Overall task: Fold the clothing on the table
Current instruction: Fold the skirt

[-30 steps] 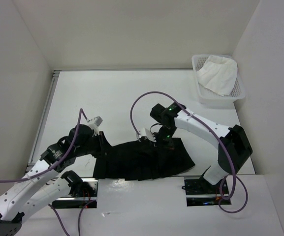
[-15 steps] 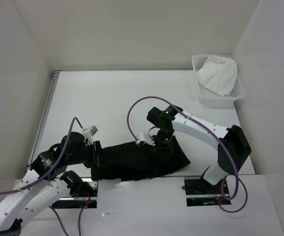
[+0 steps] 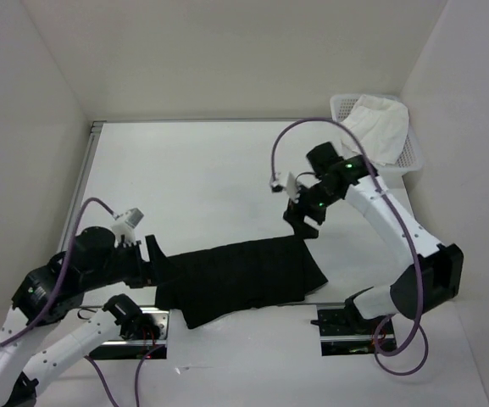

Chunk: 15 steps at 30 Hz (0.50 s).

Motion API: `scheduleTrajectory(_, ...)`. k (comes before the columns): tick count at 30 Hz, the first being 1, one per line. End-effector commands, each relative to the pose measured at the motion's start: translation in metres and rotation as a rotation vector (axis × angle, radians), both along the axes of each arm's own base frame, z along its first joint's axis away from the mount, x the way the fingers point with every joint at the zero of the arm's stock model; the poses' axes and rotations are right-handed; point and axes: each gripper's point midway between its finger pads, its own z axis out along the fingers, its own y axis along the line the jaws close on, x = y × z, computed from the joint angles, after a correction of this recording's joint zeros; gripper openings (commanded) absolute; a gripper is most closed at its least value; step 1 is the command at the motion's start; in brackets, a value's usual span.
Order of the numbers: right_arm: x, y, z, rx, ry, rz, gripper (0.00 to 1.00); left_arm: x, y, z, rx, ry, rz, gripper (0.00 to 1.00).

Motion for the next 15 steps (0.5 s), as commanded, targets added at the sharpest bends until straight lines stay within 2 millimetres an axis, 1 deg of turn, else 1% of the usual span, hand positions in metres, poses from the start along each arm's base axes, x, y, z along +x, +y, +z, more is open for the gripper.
scheduleTrajectory(1,0.048,-0.017,0.051,0.129,-0.204,-0.255,0.87,0.02,0.011,0.033,0.008,-0.096,0.114,0.81)
scheduleTrajectory(2,0.057,-0.025,0.051,0.128,-0.23,-0.33,0.89,0.027,0.014,0.037,0.022,-0.111,0.142,0.81)
scheduleTrajectory(3,0.07,-0.028,0.058,0.155,-0.269,-0.419,0.91,0.041,0.017,0.05,0.044,-0.155,0.189,0.81)
scheduleTrajectory(4,0.076,-0.037,0.062,0.161,-0.294,-0.479,0.92,0.05,0.021,0.059,0.066,-0.187,0.221,0.81)
scheduleTrajectory(5,0.078,-0.045,0.07,0.17,-0.331,-0.53,0.93,0.058,0.025,0.068,0.089,-0.22,0.247,0.81)
scheduleTrajectory(6,0.08,-0.049,0.078,0.193,-0.349,-0.568,0.94,0.072,0.024,0.075,0.126,-0.24,0.266,0.81)
scheduleTrajectory(7,0.082,-0.058,0.085,0.211,-0.358,-0.631,0.94,0.086,0.036,0.11,0.126,-0.329,0.349,0.81)
scheduleTrajectory(8,0.083,-0.065,0.098,0.235,-0.408,-0.668,0.94,0.1,0.034,0.122,0.156,-0.367,0.356,0.81)
scheduleTrajectory(9,0.086,-0.068,0.109,0.271,-0.433,-0.715,0.97,0.11,0.04,0.138,0.172,-0.419,0.401,0.81)
scheduleTrajectory(10,0.085,-0.082,0.122,0.283,-0.484,-0.772,0.98,0.116,0.042,0.171,0.147,-0.51,0.414,0.81)
scheduleTrajectory(11,0.086,-0.088,0.129,0.296,-0.51,-0.809,0.98,0.128,0.039,0.179,0.171,-0.528,0.425,0.81)
scheduleTrajectory(12,0.086,-0.093,0.136,0.314,-0.529,-0.839,0.98,0.135,0.042,0.189,0.186,-0.555,0.455,0.81)
scheduleTrajectory(13,0.088,-0.107,0.141,0.324,-0.544,-0.905,0.98,0.143,0.051,0.197,0.239,-0.591,0.491,0.81)
scheduleTrajectory(14,0.087,-0.114,0.144,0.328,-0.555,-0.927,0.98,0.152,0.052,0.211,0.256,-0.613,0.519,0.81)
scheduleTrajectory(15,0.084,-0.121,0.146,0.33,-0.556,-0.961,0.98,0.158,0.057,0.216,0.285,-0.625,0.553,0.81)
